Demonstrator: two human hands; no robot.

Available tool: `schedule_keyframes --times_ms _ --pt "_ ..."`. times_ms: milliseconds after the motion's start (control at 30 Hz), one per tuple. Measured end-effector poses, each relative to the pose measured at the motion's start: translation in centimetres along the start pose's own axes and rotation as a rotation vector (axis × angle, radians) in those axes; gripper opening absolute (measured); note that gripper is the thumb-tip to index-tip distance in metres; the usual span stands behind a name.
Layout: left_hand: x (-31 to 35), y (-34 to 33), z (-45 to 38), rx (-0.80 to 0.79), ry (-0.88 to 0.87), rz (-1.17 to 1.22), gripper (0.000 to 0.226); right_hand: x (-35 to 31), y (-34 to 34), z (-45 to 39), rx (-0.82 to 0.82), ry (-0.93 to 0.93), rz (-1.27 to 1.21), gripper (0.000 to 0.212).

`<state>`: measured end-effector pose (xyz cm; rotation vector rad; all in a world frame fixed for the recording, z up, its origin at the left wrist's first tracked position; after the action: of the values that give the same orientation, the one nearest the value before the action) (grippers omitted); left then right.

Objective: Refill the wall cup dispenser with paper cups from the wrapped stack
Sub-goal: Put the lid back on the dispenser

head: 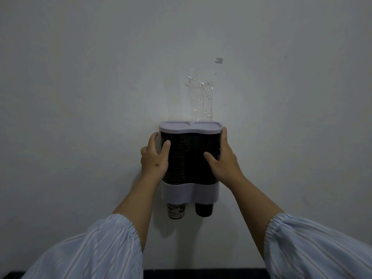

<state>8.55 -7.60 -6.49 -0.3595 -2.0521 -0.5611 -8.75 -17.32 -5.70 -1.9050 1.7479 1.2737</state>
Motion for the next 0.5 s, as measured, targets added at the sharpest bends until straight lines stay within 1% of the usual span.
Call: schedule_keyframes --times_ms 33,133,267,367,500 --pt "-0.7 0.1 0.3 -0.003 0.022 -0.010 0.072 0.3 -0.2 0.3 -0.001 0.004 -0.007 0.088" --pt "-3.4 0.5 1.8 -0.009 0.063 -0.055 0.055 1.4 -1.2 1.9 -0.019 -0.016 -0.002 0.090" --pt "-7.5 0.8 4.9 -0.029 0.171 -0.084 0.049 3.9 -2.9 4.6 -0.058 -0.069 -0.024 0.090" --pt "-11.0 1.3 8.8 -0.083 0.271 -0.093 0.048 5.5 -4.3 8.7 -0.129 -0.139 -0.017 0.085" --pt "-15.9 2.5 14.3 -0.162 0.411 -0.131 0.047 7.9 -6.6 15.2 -0.308 -0.267 0.023 0.078"
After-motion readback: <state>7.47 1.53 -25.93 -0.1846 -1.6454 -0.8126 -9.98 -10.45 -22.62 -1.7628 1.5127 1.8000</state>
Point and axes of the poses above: each hand's wrist, its own z-axis away from the middle knuckle, its own y-axis out of the back of the hand, x = y × z, the point moved 5 cm from there along -z, towards the middle knuckle, and after that the axes turned 5 degrees about -z, right-handed, at the moved point
